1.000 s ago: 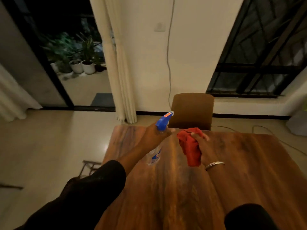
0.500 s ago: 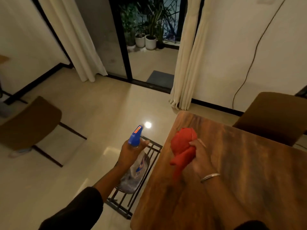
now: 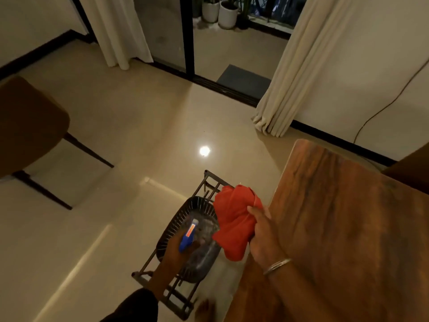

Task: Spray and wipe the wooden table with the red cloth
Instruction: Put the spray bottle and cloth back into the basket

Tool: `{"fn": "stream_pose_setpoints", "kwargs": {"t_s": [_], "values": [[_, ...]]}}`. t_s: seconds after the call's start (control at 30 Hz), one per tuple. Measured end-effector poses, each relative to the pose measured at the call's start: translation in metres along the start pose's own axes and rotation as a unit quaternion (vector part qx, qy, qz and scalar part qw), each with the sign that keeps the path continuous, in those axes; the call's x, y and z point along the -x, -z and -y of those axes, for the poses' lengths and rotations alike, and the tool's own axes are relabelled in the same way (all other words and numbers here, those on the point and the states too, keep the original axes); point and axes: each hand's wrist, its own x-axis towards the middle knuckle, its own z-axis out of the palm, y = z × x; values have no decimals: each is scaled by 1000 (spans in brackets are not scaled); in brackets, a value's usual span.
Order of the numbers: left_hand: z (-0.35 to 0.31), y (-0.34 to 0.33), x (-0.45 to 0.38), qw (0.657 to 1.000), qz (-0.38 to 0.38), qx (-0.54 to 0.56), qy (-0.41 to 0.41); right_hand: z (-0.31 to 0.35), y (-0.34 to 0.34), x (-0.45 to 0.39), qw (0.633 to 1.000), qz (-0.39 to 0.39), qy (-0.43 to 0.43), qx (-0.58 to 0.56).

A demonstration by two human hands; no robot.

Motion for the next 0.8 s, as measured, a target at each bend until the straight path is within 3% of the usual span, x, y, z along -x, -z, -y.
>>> {"fn": "stream_pose_setpoints", "kwargs": {"t_s": [0.17, 0.23, 0.33, 0.37, 0.5, 0.6, 0.67, 0.8], "values": [[56, -1, -1, 999, 27, 19, 29, -37, -21, -28, 999, -6, -4, 45], [61, 12, -4, 996, 90, -12, 9, -50, -29, -37, 998, 2, -7, 55], [48, 44, -26, 968, 242, -59, -12, -57, -42, -42, 999, 9, -27, 42], [40, 56, -37, 964, 257, -68, -12, -58, -45, -45, 999, 9, -31, 38], [-10, 80, -85, 987, 156, 21, 15, -57, -62, -59, 999, 16, -43, 20], [-44, 67, -122, 977, 194, 83, 36, -60, -74, -70, 999, 6, -51, -6], [-55, 53, -140, 976, 198, 77, 52, -63, -80, -77, 998, 1, -57, -16], [-53, 31, -163, 993, 113, 10, 37, -73, -85, -96, 999, -30, -34, 8]]}}
